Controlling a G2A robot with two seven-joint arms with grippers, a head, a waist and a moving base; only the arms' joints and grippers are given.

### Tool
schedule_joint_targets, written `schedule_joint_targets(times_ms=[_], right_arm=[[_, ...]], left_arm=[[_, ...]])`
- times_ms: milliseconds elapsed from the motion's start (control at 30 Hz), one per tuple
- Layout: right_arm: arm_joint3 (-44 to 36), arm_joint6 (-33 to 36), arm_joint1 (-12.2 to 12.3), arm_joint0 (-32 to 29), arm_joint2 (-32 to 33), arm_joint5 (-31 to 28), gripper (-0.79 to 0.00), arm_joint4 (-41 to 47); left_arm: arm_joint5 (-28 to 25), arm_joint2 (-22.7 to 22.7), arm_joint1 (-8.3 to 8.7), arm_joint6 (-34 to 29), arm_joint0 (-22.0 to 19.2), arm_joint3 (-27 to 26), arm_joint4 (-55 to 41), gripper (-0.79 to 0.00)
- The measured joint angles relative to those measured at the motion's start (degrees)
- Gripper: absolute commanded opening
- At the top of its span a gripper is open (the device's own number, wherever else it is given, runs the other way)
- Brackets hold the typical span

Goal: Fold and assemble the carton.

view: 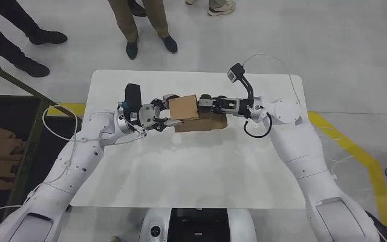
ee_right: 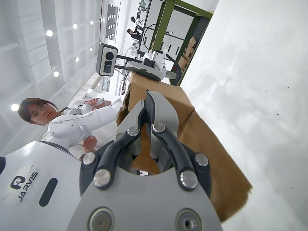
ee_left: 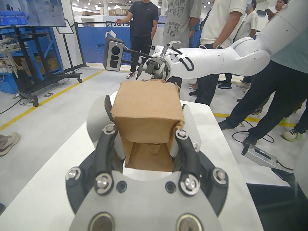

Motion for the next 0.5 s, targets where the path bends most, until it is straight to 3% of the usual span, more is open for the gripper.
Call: schedule_joint_targets(times_ms=[233,500], right_arm=[[-3.27,0.28,1.76,-3.08,5.02,1.19,-0.785,-1.02],[-8.3,6.77,3.38,-6.75,6.22,6.56,-0.785,-3.45]], left_arm=[[0.0,-0.96,-0.08,0.06,-0.05,1.8,0.42,-0.336],[0.38,-1.82,-0.44,0.41,-0.16,3.35,1.34,-0.32]])
